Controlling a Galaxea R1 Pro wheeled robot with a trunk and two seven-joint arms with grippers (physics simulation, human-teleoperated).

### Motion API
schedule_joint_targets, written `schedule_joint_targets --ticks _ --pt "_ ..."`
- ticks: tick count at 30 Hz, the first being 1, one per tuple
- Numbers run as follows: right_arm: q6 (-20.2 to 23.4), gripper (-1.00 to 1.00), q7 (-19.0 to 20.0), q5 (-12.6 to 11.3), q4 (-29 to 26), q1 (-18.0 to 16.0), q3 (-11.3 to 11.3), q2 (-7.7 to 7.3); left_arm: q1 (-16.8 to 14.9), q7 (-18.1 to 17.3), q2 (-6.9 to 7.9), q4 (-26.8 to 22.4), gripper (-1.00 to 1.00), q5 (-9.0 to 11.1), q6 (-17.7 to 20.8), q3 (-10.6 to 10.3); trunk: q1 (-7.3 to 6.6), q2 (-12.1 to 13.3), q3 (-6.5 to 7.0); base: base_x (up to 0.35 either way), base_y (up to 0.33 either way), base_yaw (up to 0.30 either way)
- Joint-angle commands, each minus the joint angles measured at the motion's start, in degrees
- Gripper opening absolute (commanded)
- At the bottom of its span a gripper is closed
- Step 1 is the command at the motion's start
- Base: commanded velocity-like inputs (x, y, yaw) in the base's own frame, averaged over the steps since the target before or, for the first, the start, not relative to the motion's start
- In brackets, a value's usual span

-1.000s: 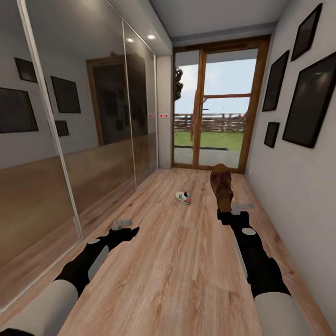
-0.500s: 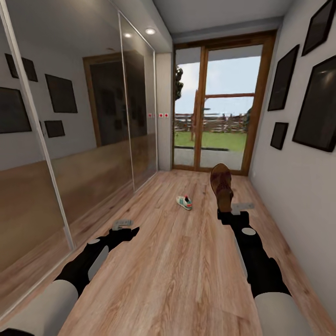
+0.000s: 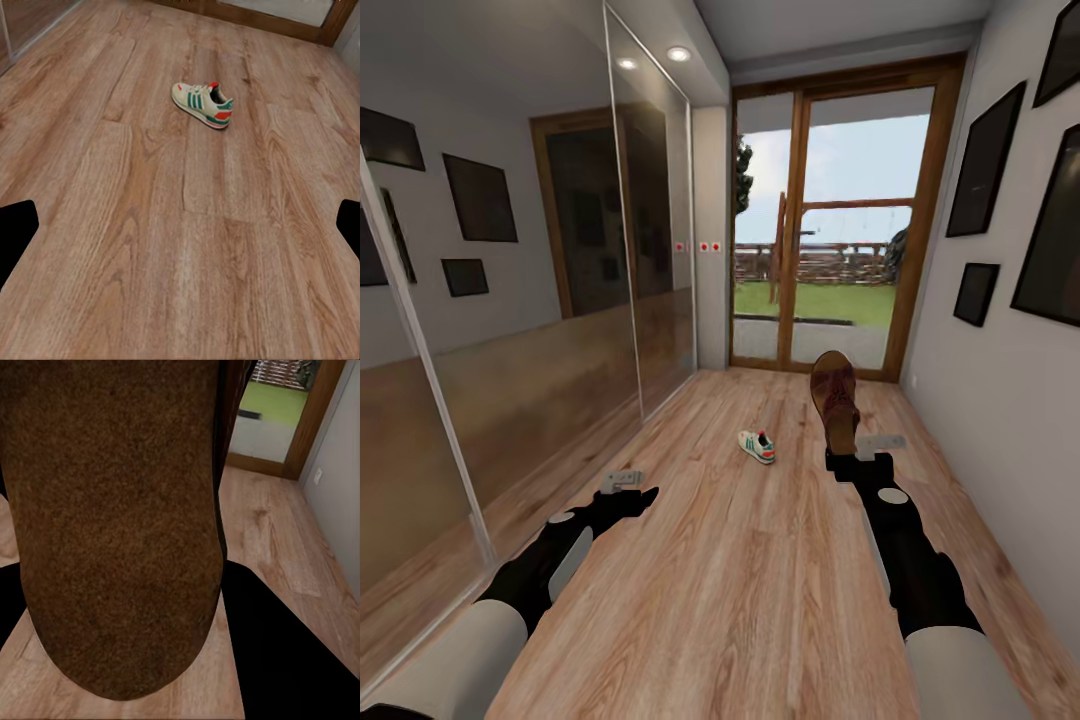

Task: Pick up the two gym shoes and the two sandals from the corridor floor and place them onto the hallstand (shoe rack) in the corridor, making sure they are on the rack and not on the floor. Arrange them so the two gym shoes are next to each other and the two sandals are next to each other.

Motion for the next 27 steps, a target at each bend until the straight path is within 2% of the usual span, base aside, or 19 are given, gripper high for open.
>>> schedule_joint_targets --ticks 1,27 --pt "0.32 -1.0 -0.06 0.22 -0.07 -0.03 -0.05 0.05 -0.02 0.03 0.06 -0.08 1.0 0.55 0.32 -0.19 0.02 -0.03 -0.07 0.349 -0.063 0.0" --pt "0.31 -1.0 0.01 0.22 0.05 -0.03 -0.05 0.05 -0.02 0.02 0.06 -0.08 1.0 0.56 0.32 -0.23 0.02 -0.03 -0.07 0.349 -0.078 0.0"
